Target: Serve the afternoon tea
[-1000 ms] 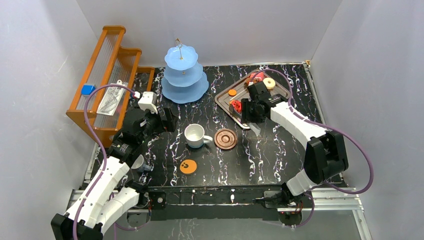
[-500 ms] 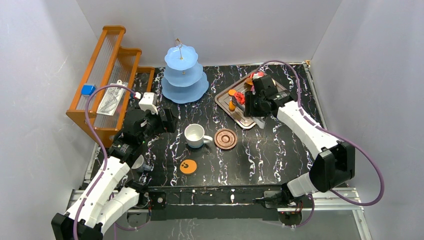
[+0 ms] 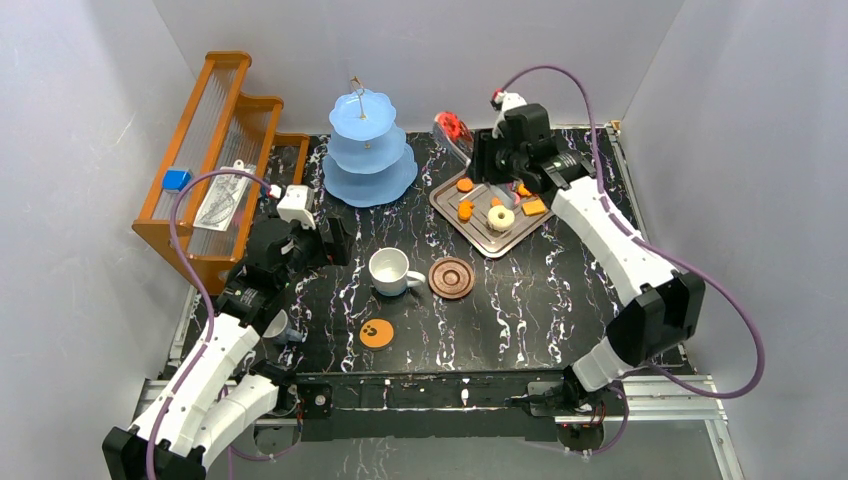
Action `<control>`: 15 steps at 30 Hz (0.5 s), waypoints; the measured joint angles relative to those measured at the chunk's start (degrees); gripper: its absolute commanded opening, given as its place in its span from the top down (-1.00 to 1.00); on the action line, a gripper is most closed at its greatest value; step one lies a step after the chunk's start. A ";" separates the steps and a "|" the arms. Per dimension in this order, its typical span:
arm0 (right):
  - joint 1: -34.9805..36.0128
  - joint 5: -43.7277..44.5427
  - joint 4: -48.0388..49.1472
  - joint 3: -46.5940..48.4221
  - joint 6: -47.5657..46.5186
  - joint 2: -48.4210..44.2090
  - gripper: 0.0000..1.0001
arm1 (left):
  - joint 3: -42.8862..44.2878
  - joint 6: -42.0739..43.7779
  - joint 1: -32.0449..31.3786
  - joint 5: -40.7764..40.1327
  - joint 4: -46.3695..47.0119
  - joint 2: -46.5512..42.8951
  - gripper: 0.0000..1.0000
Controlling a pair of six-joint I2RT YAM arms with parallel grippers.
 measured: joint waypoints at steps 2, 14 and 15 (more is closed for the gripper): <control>0.50 -0.83 2.08 3.04 -1.09 2.25 -0.01 | 0.00 0.28 0.00 -0.63 -0.26 -0.33 -0.96; 5.29 -3.58 12.68 15.91 -8.44 17.16 -0.02 | 0.00 1.22 0.00 -2.80 -0.44 -2.60 -0.96; 5.46 -3.61 12.70 17.75 -8.83 18.58 -0.02 | 0.00 1.22 0.00 -2.82 -0.57 -2.64 -0.96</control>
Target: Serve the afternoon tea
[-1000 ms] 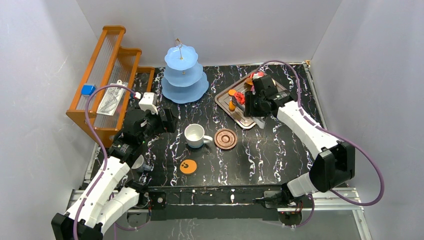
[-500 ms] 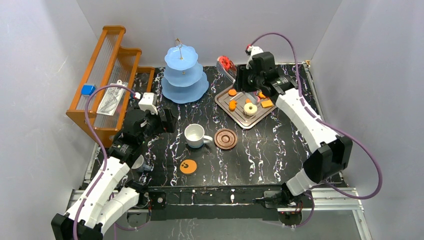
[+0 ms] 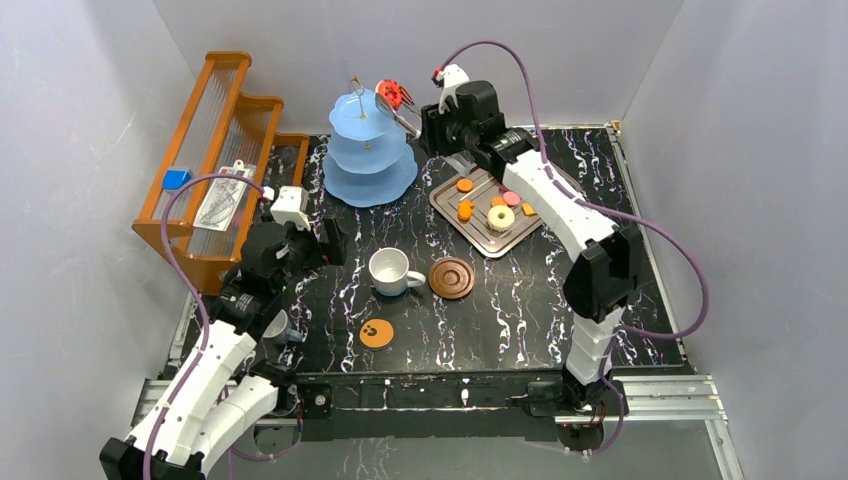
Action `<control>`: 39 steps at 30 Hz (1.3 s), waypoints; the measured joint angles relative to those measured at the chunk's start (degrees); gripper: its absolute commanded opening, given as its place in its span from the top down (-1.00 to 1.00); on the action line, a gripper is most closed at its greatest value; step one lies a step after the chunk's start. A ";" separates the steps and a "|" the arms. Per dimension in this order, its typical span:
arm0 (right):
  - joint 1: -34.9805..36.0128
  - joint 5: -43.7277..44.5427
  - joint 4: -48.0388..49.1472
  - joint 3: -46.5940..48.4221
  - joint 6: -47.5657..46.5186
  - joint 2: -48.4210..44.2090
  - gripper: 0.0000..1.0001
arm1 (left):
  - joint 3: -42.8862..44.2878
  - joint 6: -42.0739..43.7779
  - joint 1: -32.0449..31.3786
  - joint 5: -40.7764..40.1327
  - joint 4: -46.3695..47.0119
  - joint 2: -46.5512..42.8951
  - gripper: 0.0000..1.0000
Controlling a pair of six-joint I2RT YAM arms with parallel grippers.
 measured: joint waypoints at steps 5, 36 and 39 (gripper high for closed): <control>0.42 0.72 -0.04 7.19 -1.60 5.62 -0.03 | 0.00 0.11 0.00 -0.02 -0.57 -0.55 -0.96; 3.15 5.27 -2.01 18.18 -3.34 16.74 -0.19 | 0.00 0.55 0.00 0.02 -0.90 -1.42 -0.96; 3.30 5.57 -2.49 19.34 -3.69 17.55 -0.22 | 0.00 0.55 0.00 0.04 -0.87 -1.42 -0.96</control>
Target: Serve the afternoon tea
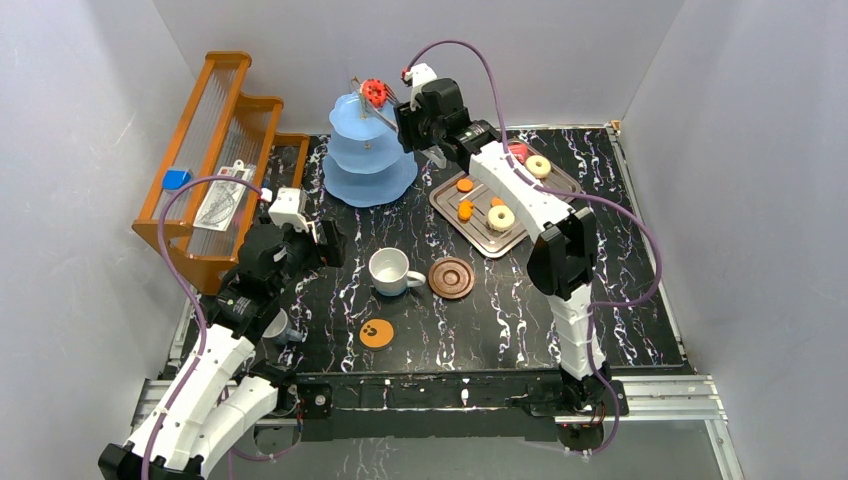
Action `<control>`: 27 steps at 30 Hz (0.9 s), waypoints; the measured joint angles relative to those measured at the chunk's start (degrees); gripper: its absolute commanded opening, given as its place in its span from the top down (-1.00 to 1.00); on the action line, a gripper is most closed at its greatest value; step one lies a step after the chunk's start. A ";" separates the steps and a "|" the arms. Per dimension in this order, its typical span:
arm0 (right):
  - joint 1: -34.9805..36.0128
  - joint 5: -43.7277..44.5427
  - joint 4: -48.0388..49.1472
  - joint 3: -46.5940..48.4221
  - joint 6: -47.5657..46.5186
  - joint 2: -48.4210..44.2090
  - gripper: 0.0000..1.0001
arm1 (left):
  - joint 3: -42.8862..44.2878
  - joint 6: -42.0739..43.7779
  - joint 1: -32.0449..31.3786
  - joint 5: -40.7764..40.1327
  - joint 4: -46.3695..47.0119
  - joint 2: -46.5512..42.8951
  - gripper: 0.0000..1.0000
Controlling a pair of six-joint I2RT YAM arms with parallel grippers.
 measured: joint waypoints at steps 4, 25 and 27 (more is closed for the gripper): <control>0.07 0.28 -0.11 1.22 -0.48 0.35 -0.28 | 0.00 0.00 0.00 0.00 0.00 0.02 -0.96; 0.26 1.86 -0.07 -1.88 -1.16 -2.08 -0.21 | 0.00 0.00 0.00 0.20 0.00 0.02 -0.96; 0.26 2.47 -0.07 -4.96 -1.14 -4.37 -0.19 | 0.00 0.00 0.00 0.20 0.00 0.02 -0.96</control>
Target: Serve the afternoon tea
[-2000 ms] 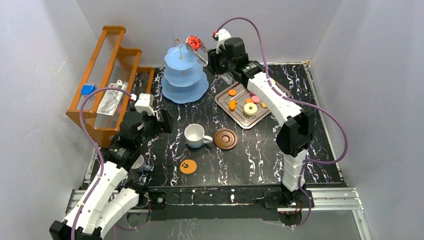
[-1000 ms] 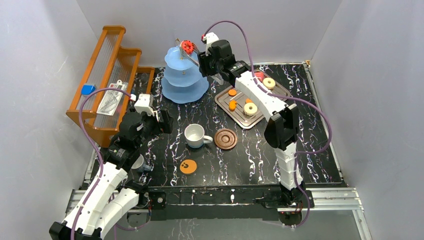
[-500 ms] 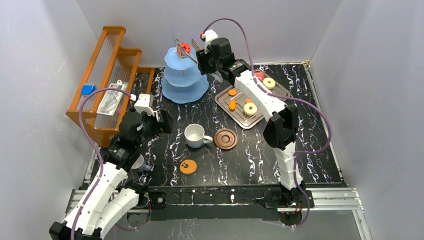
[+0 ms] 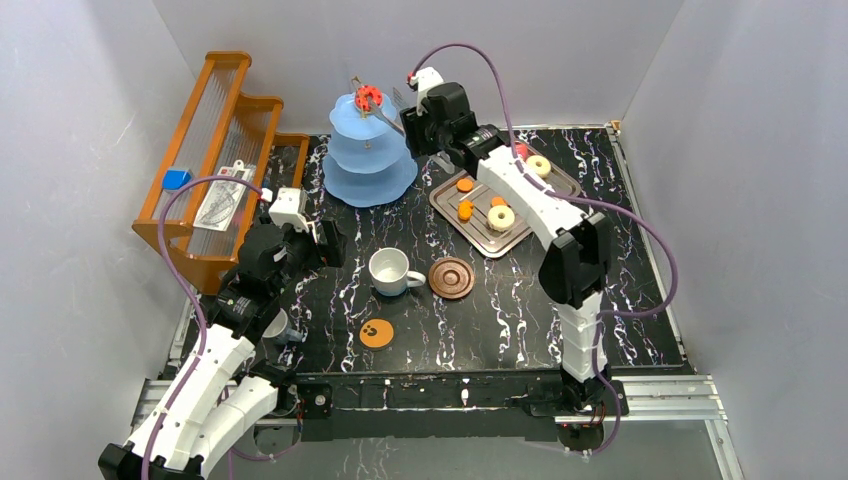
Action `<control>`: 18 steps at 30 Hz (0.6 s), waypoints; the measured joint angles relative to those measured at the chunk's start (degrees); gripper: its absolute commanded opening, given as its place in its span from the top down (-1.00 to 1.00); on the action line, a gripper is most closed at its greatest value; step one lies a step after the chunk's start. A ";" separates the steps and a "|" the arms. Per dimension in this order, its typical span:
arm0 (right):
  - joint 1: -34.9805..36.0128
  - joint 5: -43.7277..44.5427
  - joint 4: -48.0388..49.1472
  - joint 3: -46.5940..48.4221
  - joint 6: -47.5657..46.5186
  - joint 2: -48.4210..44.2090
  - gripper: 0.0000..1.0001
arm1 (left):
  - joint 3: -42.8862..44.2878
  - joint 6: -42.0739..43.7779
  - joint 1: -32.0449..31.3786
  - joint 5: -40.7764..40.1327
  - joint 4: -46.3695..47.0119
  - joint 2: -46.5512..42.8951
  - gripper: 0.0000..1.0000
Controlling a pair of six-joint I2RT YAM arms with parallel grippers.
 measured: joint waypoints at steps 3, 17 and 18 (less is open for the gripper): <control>0.00 0.87 0.07 -4.52 0.04 -3.87 -0.19 | 0.00 0.00 0.00 0.02 0.00 0.00 -0.96; 0.00 3.21 1.70 -28.50 2.86 -24.00 -0.15 | 0.00 -0.02 0.00 -0.07 -0.02 0.00 -0.96; 0.00 3.52 1.14 -29.77 3.48 -24.96 -0.15 | 0.00 -0.02 0.00 -0.07 -0.02 0.02 -0.96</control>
